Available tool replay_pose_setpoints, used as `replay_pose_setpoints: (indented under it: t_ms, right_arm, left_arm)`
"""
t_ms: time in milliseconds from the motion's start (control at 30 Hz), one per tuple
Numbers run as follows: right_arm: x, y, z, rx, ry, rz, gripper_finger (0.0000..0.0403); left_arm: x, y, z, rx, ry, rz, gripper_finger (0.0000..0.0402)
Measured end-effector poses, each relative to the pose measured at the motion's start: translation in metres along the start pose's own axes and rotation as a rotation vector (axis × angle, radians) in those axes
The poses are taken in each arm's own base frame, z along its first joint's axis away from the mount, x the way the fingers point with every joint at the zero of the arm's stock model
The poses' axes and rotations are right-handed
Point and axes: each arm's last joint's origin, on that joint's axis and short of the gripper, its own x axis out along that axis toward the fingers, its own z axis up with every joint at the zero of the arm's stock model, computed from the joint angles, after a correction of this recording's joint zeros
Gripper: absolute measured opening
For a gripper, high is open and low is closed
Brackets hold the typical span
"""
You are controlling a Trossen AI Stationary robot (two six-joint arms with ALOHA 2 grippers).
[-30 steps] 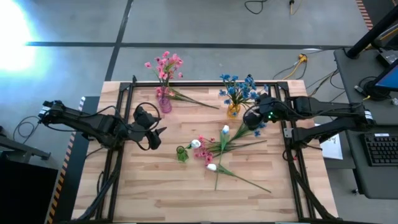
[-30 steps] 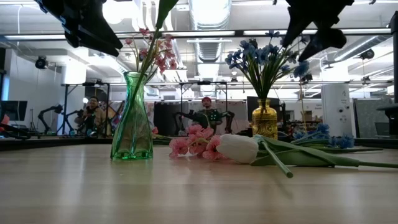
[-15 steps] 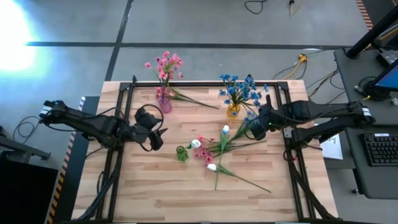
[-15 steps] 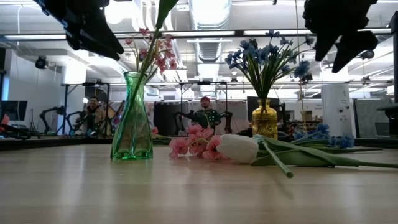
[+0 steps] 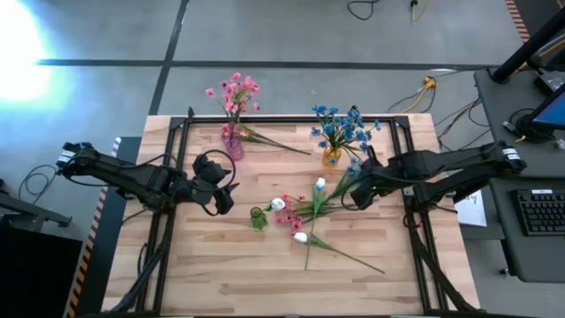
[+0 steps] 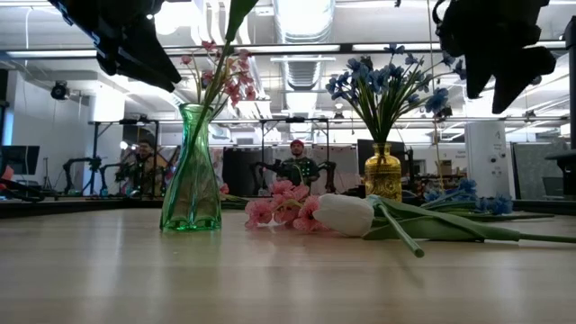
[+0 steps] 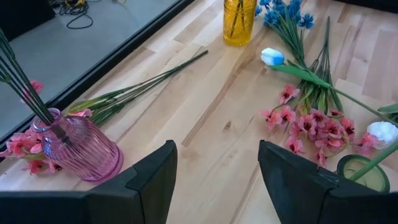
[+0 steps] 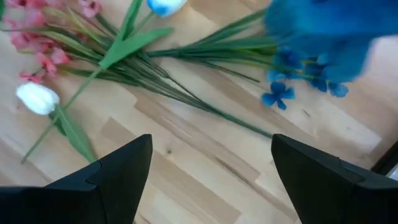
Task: Sort flowers into vase by color
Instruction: Put the bottom pink flowers into the pink vase
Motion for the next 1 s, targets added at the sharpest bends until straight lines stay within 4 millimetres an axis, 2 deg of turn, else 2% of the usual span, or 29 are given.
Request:
replay_pose_setpoints:
  t_ms: [200, 533, 800, 1000]
  right_arm:
    - [0.017, 0.010, 0.001, -0.025, 0.089, -0.042, 0.0320]
    - [0.052, 0.033, -0.002, -0.434, 0.195, -0.082, 0.0318]
    - [0.082, 0.056, -0.004, -0.628, 0.193, -0.049, 0.0295]
    - [0.096, 0.066, -0.002, -0.697, 0.163, -0.025, 0.0281]
  left_arm:
    - [0.000, 0.000, 0.000, 0.000, 0.000, 0.000, 0.0211]
    - [0.000, 0.000, 0.000, -0.004, 0.000, 0.000, 0.0211]
    - [0.000, 0.000, 0.000, -0.004, 0.000, 0.000, 0.0211]
    - [0.000, 0.000, 0.000, -0.004, 0.000, 0.000, 0.0211]
